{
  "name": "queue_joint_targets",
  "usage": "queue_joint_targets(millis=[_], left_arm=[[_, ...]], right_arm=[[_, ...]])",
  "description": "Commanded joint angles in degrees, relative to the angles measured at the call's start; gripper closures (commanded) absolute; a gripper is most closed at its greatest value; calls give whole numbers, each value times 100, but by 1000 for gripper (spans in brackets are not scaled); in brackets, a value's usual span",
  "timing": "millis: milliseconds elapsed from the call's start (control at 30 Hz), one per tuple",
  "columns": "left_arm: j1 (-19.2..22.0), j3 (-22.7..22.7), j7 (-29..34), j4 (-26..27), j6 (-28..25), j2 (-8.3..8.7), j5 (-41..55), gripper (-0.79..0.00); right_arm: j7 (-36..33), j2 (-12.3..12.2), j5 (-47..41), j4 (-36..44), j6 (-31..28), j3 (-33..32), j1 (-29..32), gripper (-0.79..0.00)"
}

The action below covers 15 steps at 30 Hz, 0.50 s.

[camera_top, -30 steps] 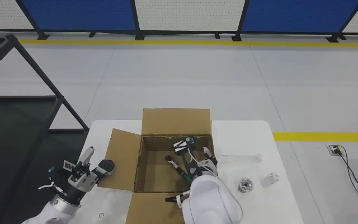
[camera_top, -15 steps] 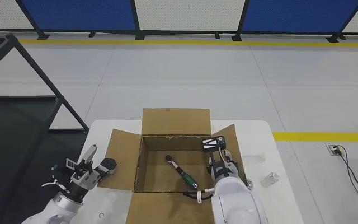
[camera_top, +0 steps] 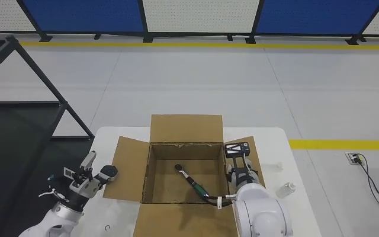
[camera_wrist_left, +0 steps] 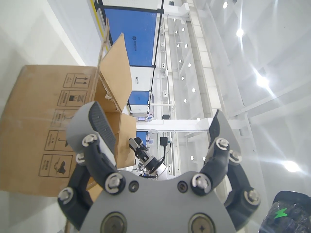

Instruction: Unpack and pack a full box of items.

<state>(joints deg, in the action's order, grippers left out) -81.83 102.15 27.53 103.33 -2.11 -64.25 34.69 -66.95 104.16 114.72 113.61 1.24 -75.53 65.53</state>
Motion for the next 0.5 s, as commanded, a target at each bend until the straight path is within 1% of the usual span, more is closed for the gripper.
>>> queue_joint_targets(millis=[0, 67, 167, 233, 333, 467], left_arm=[[-82, 171, 2, 22, -11, 9, 22, -785], [-190, 298, 152, 36, 68, 30, -70, -785], [-288, 387, 694, 4, 430, 102, -597, -785], [-299, 327, 915, -17, 529, 131, -882, -785], [-281, 170, 973, 5, 610, 158, -1395, -785], [-213, -23, 1046, 111, 625, 159, -1435, -785]], right_arm=[[12, -4, -14, -6, 11, -10, 2, -369], [32, -8, -36, -11, 10, -15, 1, -369], [74, -14, -59, -7, 18, -17, -1, -369], [95, -19, -69, -3, 6, -18, -3, -366], [109, -25, -93, 0, 3, -20, -5, -363], [122, -33, -95, 5, -1, -12, -4, -360]])
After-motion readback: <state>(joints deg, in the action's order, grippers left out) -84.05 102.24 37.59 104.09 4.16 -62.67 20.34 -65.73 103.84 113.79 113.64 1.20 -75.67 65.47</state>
